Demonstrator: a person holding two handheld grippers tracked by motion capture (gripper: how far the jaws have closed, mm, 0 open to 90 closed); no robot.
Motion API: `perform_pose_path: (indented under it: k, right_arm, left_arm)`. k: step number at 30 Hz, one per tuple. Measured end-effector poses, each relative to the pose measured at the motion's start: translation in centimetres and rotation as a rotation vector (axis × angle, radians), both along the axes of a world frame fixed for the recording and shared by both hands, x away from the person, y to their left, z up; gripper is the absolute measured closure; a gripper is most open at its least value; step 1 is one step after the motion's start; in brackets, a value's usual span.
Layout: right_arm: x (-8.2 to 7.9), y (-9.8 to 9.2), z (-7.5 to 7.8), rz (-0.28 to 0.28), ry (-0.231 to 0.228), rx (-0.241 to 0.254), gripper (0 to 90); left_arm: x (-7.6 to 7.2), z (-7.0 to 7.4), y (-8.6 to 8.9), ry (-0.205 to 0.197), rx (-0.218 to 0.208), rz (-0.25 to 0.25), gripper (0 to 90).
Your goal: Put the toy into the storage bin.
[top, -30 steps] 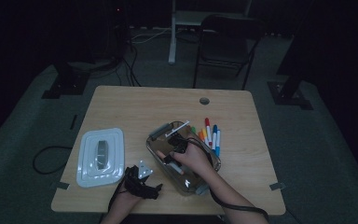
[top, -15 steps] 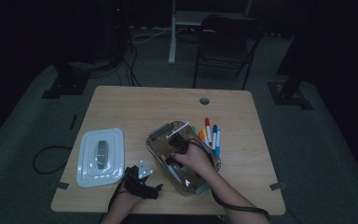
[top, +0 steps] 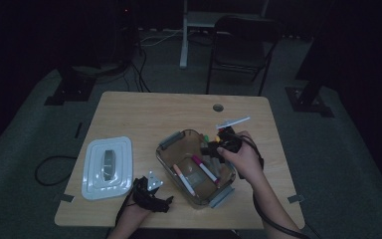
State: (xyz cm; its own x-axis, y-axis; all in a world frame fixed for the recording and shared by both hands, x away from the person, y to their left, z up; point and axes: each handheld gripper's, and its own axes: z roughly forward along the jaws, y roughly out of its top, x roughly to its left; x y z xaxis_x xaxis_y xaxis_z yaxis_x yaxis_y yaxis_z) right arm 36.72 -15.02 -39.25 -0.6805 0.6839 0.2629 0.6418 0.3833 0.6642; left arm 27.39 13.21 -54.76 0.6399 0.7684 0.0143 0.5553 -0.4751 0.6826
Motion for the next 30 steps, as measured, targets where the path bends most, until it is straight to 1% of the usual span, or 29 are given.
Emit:
perform_pose_path:
  k: [1,2,4,5,7,8,10,11,12,13,14,15,18,21,22,25,30]
  right_arm:
    - [0.0,-0.6,0.1,-0.018,-0.012,0.003,52.7]
    - [0.2,-2.0,0.1,-0.061,-0.026,0.007,53.6]
    - [0.4,-3.4,0.0,-0.105,-0.021,0.022,54.3]
    - [0.5,-4.1,-0.2,-0.129,-0.026,0.024,54.3]
    - [0.9,-5.2,-0.8,-0.174,-0.021,0.004,53.8]
    - [1.1,-5.8,-1.3,-0.201,-0.018,0.007,54.5]
    - [1.6,-6.8,-2.3,-0.248,0.004,-0.001,55.2]
    - [1.9,-7.2,-2.9,-0.278,0.003,-0.010,56.2]
    - [1.9,-7.2,-2.9,-0.278,0.003,-0.010,56.2]
    - [2.2,-7.6,-3.5,-0.298,0.016,-0.027,56.7]
    - [2.9,-8.4,-5.1,-0.350,0.047,-0.026,58.6]
    - [3.2,-8.7,-5.9,-0.361,0.065,-0.037,58.7]
    - [3.9,-9.2,-7.9,-0.405,0.099,-0.052,59.0]
    - [4.5,-9.4,-9.6,-0.440,0.122,-0.064,59.0]
    - [4.6,-9.3,-10.1,-0.452,0.130,-0.058,59.0]
    - [5.0,-9.1,-11.2,-0.471,0.141,-0.052,59.2]
    - [5.5,-8.8,-12.2,-0.491,0.154,-0.076,62.1]
  left_arm:
    - [0.0,0.0,0.0,0.000,0.000,0.000,0.5]
    - [0.0,0.0,0.0,0.000,0.000,0.000,0.5]
    - [0.0,0.0,0.0,-0.001,0.000,0.000,0.5]
    - [0.0,0.0,0.0,-0.001,-0.001,0.001,0.5]
    - [0.0,0.0,0.0,-0.001,-0.001,0.001,0.5]
    - [0.0,0.0,0.0,-0.001,-0.001,0.001,0.5]
    - [0.0,0.0,0.0,-0.001,-0.002,0.002,0.5]
    - [0.0,0.0,0.0,0.000,0.000,0.000,0.5]
    - [0.0,0.0,0.0,0.000,0.000,0.000,0.5]
    - [0.0,0.0,0.0,0.000,0.001,0.000,0.5]
    - [0.0,0.0,0.0,0.000,0.001,0.000,0.5]
    - [0.0,0.0,0.0,0.000,0.001,0.000,0.5]
    - [0.0,0.0,0.0,0.000,0.001,0.000,0.5]
    - [0.0,0.0,0.0,0.000,0.001,0.000,0.5]
    - [0.0,0.0,0.0,0.000,0.001,0.000,0.5]
    - [0.0,0.0,0.0,0.000,0.001,0.000,0.5]
    - [0.0,0.0,0.0,0.000,0.001,0.000,0.5]
